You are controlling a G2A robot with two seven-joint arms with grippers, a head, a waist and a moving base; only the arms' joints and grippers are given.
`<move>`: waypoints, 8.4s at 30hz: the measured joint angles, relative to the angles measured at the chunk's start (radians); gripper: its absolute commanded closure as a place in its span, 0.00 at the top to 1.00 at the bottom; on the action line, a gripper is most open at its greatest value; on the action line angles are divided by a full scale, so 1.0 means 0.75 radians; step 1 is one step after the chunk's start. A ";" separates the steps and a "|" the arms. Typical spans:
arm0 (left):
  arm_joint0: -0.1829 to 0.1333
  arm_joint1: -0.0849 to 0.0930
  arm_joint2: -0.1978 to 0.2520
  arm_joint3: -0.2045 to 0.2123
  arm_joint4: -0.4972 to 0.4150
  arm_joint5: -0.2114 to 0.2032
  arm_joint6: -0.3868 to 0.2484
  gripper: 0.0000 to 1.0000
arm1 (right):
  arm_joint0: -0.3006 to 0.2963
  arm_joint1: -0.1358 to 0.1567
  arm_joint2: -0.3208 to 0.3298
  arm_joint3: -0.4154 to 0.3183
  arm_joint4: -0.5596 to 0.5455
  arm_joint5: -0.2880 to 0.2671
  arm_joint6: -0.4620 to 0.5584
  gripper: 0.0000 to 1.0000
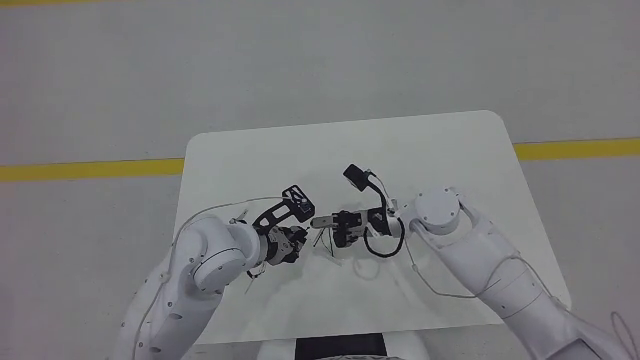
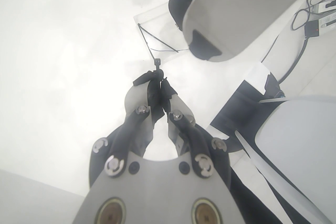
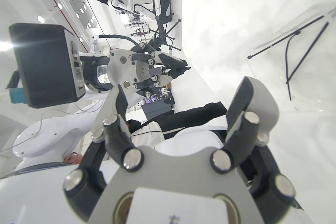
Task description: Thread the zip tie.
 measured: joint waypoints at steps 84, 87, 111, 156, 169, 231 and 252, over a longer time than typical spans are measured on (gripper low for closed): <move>0.000 0.000 0.000 0.000 0.000 0.000 0.000 0.00 | 0.071 -0.021 -0.101 0.052 0.067 -0.118 -0.090 0.11; 0.000 0.000 0.000 0.000 0.000 0.000 0.000 0.00 | 0.071 -0.021 -0.105 0.052 0.066 -0.118 -0.088 0.11; 0.000 0.000 0.000 0.000 0.000 0.000 0.000 0.95 | 0.047 -0.015 -0.098 0.038 0.048 -0.119 -0.108 0.00; -0.025 0.104 -0.307 0.255 -0.991 0.000 -0.077 1.00 | -0.141 0.049 0.133 0.016 0.172 -0.405 -0.109 0.00; -0.044 0.117 -0.291 0.339 -1.120 0.011 -0.082 1.00 | -0.149 0.045 0.124 0.016 0.192 -0.429 -0.156 0.00; -0.215 0.109 -0.018 1.068 -2.116 0.000 -0.071 1.00 | -0.283 -0.062 0.099 0.035 0.360 -0.604 -0.343 0.00; -0.222 0.098 0.022 1.080 -2.145 0.009 -0.039 1.00 | -0.314 -0.100 0.098 0.052 0.337 -0.603 -0.370 0.00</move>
